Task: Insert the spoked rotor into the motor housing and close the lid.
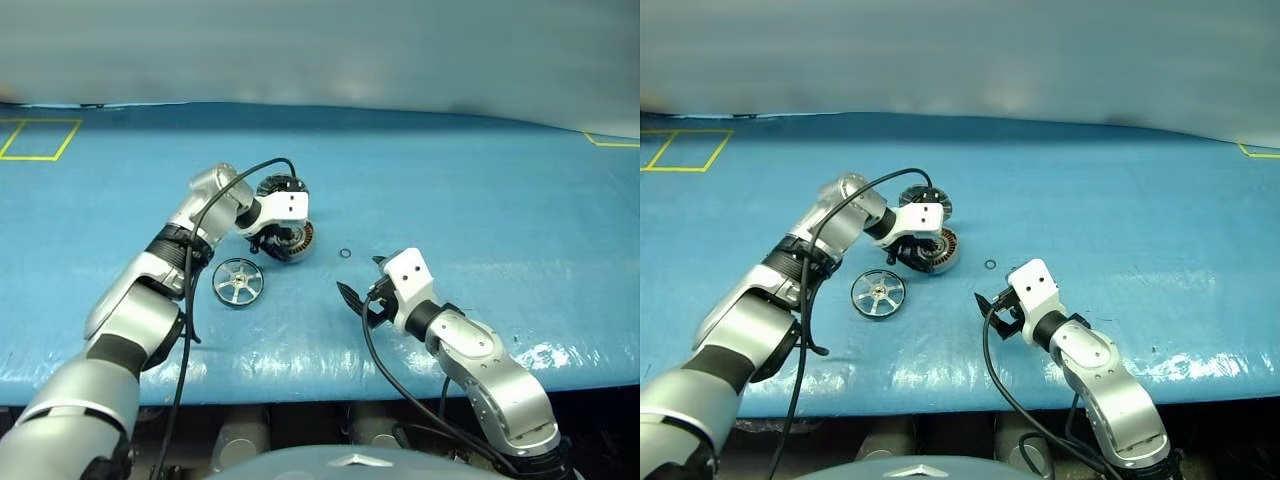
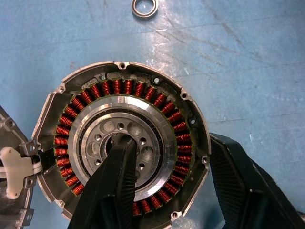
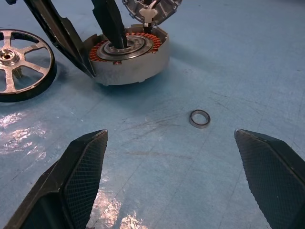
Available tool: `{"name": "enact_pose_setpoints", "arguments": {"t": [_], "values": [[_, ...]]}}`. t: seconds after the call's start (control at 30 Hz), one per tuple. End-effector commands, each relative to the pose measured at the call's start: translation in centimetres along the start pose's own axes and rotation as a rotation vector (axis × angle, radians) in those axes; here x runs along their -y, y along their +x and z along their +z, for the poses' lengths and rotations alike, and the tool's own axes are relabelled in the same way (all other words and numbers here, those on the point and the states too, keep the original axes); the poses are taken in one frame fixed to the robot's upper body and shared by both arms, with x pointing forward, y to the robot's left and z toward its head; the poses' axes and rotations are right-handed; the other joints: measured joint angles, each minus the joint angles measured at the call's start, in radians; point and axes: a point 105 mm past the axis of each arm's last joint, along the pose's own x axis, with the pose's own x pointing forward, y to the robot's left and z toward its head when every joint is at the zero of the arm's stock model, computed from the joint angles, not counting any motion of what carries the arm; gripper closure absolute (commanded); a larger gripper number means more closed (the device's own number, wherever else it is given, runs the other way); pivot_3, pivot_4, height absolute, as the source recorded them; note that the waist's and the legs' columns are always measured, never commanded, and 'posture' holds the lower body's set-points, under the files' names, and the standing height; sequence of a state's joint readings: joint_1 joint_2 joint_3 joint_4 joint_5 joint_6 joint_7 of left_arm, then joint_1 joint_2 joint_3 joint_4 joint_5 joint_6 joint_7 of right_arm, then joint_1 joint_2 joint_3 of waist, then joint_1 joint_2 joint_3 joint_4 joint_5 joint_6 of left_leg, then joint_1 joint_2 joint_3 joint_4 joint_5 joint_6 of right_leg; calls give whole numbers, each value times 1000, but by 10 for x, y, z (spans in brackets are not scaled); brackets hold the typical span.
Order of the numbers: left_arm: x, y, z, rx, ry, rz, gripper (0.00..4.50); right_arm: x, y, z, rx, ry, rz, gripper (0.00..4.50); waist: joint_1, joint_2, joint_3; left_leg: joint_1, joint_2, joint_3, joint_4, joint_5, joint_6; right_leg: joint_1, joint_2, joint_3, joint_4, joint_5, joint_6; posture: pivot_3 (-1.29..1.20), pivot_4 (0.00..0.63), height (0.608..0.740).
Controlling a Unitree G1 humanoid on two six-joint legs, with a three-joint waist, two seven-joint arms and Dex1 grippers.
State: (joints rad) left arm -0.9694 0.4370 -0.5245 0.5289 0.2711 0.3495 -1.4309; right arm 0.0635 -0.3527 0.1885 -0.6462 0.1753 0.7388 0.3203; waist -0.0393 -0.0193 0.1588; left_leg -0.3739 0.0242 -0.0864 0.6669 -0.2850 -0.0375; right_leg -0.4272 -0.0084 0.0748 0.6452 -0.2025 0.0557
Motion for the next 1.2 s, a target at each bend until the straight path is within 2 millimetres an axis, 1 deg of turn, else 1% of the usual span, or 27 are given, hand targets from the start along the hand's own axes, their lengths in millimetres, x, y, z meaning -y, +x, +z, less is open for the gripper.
{"name": "enact_pose_setpoints", "arguments": {"t": [0.03, 0.33, 0.6, 0.73, 1.07, 1.1, 1.13, 1.2], "values": [[14, 3, 8, 6, 36, -57, 2492, -1, -1, 10, 47, -18, -2, 0, 0, 0, 0, 0, 0, 0, 0, 0, 0, 0, 0, 0, 0, 0, 0, 0, 150, 740], [33, 3, 8, -16, 75, -107, 2492, -1, 0, 9, 46, -19, 2, 0, 0, 0, 0, 0, 0, 0, 0, 0, 0, 0, 0, 0, 0, 0, 0, 0, 150, 740], [42, 3, 11, -11, 101, -123, 2492, -1, 1, 8, 44, -15, 7, 0, -1, 0, 0, 0, 0, 0, 0, 0, 0, 0, 0, 0, 0, 0, 0, 0, 150, 740], [54, 3, 12, 0, 117, -165, 2492, -1, 0, 7, 39, -12, 6, 0, -1, 0, 0, 0, 0, 0, 0, 0, 0, 0, 0, 0, 0, 0, 0, 0, 150, 740], [60, 1, 13, -1, 143, -175, 2492, -3, 2, 3, 26, -11, 14, 0, 0, 0, 0, 0, 0, 0, 1, 0, 0, 0, 0, 0, 1, -1, 2, 0, 150, 740], [61, 1, 12, -6, 149, -179, 1769, -3, 2, 3, 26, -11, 14, 0, 0, 0, 0, 0, 0, 0, 1, 0, 0, 0, 0, 0, 1, -1, 2, 0, 150, 740], [63, 1, 12, -8, 152, -185, 1520, -3, 2, 3, 25, -11, 14, 0, 0, 0, 0, 0, 0, 0, 1, 0, 0, 0, 0, 0, 1, -1, 2, 0, 150, 740], [66, 0, 12, -11, 160, -196, 881, -3, 2, 2, 23, -10, 14, 0, 0, 0, 0, 0, 0, 0, 1, 0, 0, 0, 0, 0, 1, -1, 1, 0, 150, 740]]}}
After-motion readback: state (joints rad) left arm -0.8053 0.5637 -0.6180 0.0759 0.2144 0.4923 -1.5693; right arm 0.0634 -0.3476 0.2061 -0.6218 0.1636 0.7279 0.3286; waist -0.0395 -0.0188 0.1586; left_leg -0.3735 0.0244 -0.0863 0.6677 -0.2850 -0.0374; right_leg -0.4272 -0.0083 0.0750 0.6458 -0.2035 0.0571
